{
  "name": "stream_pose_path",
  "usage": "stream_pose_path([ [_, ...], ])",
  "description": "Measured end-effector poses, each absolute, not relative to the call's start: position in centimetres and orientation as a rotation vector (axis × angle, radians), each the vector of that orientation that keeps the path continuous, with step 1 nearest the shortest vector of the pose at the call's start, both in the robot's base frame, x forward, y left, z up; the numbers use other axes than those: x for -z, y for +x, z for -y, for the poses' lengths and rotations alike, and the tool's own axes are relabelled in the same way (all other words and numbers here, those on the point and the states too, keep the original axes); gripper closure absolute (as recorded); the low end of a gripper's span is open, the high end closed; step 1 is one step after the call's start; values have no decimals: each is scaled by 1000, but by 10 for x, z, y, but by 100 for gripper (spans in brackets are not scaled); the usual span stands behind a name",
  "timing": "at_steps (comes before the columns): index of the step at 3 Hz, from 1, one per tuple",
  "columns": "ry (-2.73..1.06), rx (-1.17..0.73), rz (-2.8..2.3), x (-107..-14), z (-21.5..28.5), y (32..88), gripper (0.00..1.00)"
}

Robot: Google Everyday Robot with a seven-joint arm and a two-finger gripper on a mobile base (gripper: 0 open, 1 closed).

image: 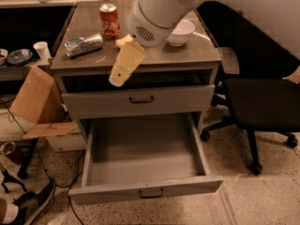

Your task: Place redbull can into middle drawer

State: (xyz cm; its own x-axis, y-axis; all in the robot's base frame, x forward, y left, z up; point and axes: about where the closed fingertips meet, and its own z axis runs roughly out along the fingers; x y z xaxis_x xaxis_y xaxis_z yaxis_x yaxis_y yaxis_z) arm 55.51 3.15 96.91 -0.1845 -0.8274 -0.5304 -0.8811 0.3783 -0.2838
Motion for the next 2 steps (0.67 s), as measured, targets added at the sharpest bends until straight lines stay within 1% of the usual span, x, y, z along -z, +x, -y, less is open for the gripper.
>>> stream_pose_path([
  [2,-1394,-132,-2071,-972,-35,555,0],
])
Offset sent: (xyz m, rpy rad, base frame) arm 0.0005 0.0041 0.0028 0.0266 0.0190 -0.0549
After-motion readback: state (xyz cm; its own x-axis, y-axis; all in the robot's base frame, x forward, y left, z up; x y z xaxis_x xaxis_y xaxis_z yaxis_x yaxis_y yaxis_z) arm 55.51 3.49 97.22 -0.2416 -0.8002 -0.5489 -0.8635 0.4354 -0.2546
